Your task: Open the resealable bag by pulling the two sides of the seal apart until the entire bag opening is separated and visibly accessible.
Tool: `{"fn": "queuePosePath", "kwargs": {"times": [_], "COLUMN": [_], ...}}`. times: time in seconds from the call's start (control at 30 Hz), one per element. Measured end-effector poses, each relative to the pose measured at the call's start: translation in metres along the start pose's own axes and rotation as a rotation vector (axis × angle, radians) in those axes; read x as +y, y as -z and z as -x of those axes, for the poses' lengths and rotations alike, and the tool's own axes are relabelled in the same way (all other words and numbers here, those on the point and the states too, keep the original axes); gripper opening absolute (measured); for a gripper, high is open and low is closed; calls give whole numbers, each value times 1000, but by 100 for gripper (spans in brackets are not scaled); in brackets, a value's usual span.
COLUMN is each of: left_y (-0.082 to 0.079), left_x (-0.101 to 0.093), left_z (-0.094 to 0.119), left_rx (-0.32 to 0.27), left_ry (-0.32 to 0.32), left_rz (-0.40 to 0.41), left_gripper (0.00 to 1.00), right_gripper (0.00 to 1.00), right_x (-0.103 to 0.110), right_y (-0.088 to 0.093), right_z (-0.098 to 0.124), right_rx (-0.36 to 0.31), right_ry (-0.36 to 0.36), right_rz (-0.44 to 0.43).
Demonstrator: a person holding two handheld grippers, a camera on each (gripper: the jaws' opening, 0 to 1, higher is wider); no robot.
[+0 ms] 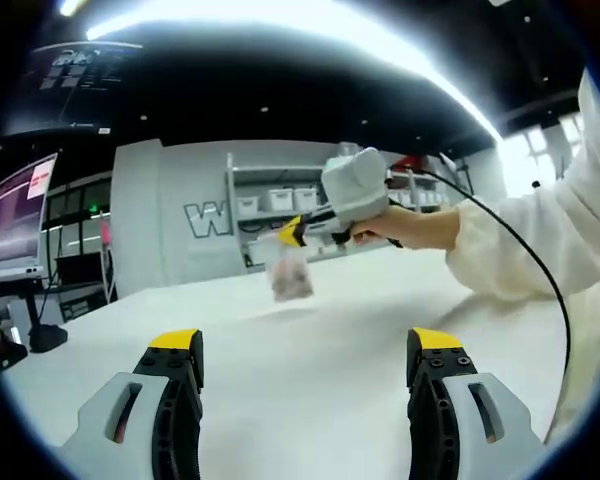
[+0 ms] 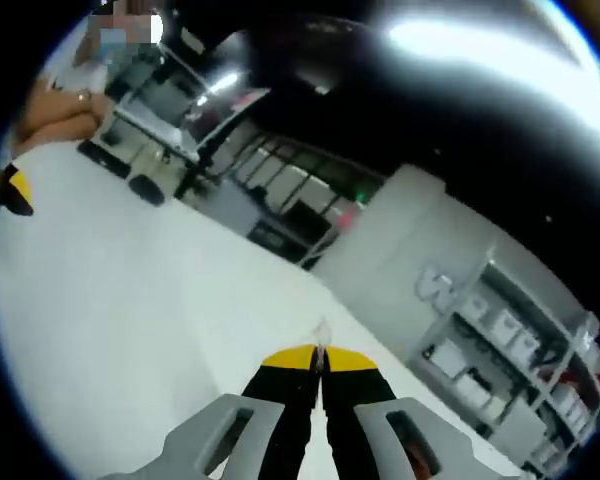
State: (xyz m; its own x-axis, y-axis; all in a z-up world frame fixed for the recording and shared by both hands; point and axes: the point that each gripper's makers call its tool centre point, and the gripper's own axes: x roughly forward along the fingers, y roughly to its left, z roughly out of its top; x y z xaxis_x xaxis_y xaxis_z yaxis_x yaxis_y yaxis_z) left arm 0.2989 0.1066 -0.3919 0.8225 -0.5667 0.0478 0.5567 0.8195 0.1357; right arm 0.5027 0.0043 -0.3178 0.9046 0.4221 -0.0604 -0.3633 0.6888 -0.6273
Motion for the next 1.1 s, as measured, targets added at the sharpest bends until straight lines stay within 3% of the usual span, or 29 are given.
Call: {"fn": "queuePosePath", "kwargs": {"times": [0.17, 0.63, 1.1], "left_y": [0, 0, 1], "left_x": [0, 0, 0], "left_z": [0, 0, 1], "left_rx": [-1, -1, 1], "left_ry": [-1, 0, -1], "left_rz": [1, 3, 4], "left_gripper": [82, 82, 82], "right_gripper": [0, 0, 0], "right_x": [-6, -6, -13], "right_y": [-8, -11, -17], "right_z": [2, 7, 16], "right_rx": [-25, -32, -77], "right_ry": [4, -6, -45], "right_rz": [-80, -116, -401]}}
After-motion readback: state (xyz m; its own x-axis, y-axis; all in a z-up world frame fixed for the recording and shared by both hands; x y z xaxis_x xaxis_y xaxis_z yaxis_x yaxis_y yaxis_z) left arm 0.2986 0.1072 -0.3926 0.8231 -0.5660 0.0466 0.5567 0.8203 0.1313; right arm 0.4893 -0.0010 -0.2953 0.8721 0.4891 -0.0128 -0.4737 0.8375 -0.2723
